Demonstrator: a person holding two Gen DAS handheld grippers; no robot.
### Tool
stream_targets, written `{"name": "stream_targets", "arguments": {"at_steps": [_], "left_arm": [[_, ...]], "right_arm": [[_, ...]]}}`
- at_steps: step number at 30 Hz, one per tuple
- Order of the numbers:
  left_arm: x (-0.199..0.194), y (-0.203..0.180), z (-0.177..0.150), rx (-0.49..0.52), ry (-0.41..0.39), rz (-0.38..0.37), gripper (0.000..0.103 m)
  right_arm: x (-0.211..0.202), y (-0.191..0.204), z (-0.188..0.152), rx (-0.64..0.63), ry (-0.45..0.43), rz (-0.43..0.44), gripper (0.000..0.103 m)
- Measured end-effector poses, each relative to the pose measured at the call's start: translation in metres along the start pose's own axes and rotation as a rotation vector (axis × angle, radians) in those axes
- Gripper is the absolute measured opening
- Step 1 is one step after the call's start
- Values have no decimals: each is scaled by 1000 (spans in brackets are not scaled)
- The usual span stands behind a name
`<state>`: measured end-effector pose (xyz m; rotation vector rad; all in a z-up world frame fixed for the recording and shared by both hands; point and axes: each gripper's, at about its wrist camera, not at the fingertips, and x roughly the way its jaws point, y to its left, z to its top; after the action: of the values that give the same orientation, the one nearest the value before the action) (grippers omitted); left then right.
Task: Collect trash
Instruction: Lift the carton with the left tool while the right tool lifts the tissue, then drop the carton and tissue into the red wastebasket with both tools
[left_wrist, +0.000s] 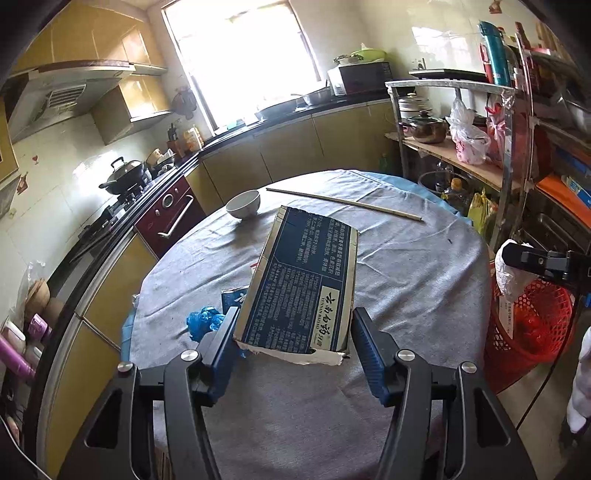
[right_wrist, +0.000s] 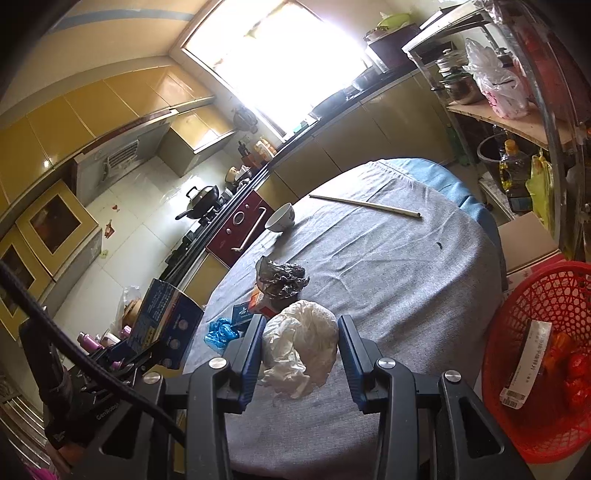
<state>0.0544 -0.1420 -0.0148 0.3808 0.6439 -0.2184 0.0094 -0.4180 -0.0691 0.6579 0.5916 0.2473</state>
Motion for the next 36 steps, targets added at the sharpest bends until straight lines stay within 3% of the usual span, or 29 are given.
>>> {"name": "stream_targets", "arguments": {"at_steps": [17, 25, 32, 36], "left_arm": [[1, -38, 9, 91, -2, -50, 61], [12, -72, 10, 137, 29, -240, 61], [24, -123, 17, 208, 69, -412, 61], [27, -159, 19, 267, 91, -490, 61]], "right_arm": [[-28, -32, 2, 63, -53, -34, 42], [-54, -65, 5, 112, -104, -115, 42], [-86, -110, 6, 164, -153, -294, 42], [-101, -142, 4, 233, -172, -346, 42]]}}
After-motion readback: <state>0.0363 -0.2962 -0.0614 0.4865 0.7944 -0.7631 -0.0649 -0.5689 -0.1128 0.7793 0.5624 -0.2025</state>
